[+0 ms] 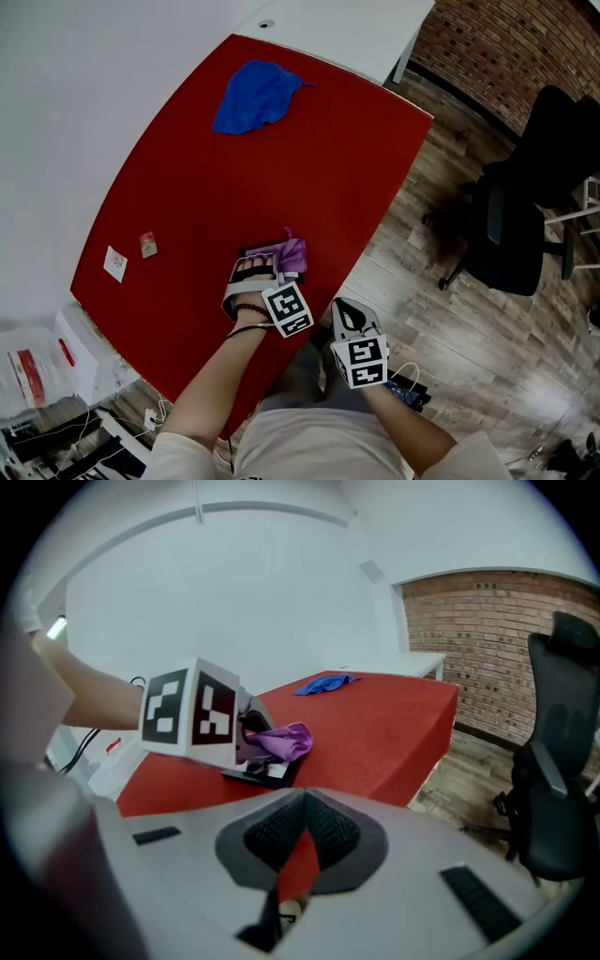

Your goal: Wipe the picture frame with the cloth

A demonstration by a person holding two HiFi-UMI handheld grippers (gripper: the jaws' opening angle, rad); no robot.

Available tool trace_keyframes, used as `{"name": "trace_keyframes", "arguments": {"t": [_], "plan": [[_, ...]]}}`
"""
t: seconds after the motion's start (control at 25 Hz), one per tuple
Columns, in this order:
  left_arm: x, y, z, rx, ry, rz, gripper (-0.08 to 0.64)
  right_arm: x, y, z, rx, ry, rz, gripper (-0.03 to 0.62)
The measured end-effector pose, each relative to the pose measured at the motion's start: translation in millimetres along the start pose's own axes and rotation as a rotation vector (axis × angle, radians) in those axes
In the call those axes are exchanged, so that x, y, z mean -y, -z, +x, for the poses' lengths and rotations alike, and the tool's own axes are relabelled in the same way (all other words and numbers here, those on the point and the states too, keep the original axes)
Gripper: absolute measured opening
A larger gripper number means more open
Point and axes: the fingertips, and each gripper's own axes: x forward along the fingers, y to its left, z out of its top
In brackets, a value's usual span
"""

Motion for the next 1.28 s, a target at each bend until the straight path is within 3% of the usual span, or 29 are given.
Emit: {"name": "trace_keyframes", "arguments": {"t": [0.32,0.56,0.64,0.68,0.88,0.96,1.08,1.28], "plan": [[57,2,-37,0.027,0.041,0.123,0.061,-6,1,4,-0.004,-0.027,-0.017,0.005],[64,0,-43,0.051,0.032,0.085,0.061,-13,2,1,-0.007,-0.036,-0.042,0.005],[56,-1,-46,0.101,0.016,-0.017,0.061,-13,0,-1,-0.002,-0.035,-0.053,0.005],[52,-3,-52,0.145,0.018,-0.106,0.061,-13,-3,-4,0.001,-0.035,-0.058,0.004],[45,-4,-115,0.394,0.073,-0.755,0.06,-17,-38,-37,0.07,-0.03,-0.081,0.005],[47,2,-149,0.478,0.064,-0.96,0.06,-24,-50,-54,0.094,-0.034,-0.105,0.005],[43,13,-201,0.572,0.001,-1.128,0.06,-42,-61,-75,0.107,-0.067,-0.138,0.005],[53,33,-235,0.611,-0.064,-1.263,0.061,-63,-69,-95,0.127,-0.075,-0.137,0.003]]}}
